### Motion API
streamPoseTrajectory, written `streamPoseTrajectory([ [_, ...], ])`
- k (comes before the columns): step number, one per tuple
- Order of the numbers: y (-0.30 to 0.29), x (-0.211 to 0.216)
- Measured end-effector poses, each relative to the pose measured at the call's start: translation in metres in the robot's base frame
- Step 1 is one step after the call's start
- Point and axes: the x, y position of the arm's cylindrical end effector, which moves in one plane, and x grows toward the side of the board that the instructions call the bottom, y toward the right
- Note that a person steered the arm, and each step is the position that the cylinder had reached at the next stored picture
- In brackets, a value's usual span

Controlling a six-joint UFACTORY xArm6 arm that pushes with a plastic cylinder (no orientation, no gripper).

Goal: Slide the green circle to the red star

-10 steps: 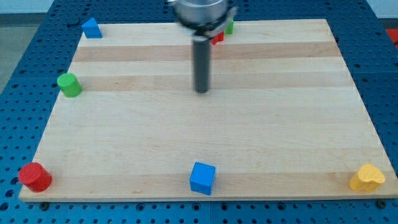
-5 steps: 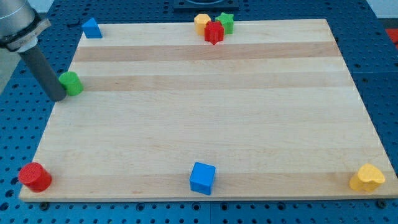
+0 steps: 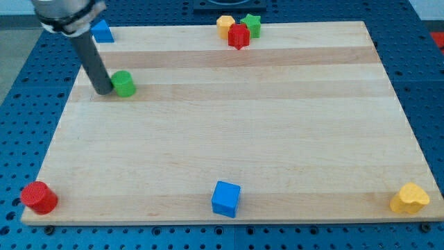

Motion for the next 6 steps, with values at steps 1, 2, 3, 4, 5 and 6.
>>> streamPoseTrajectory([
  [1,0.056,0.004],
  [2,0.075,-0.03],
  [3,0.097,-0.058],
  [4,0.125,-0.082],
  [5,0.156,-0.101],
  [6,0.17,-0.104],
])
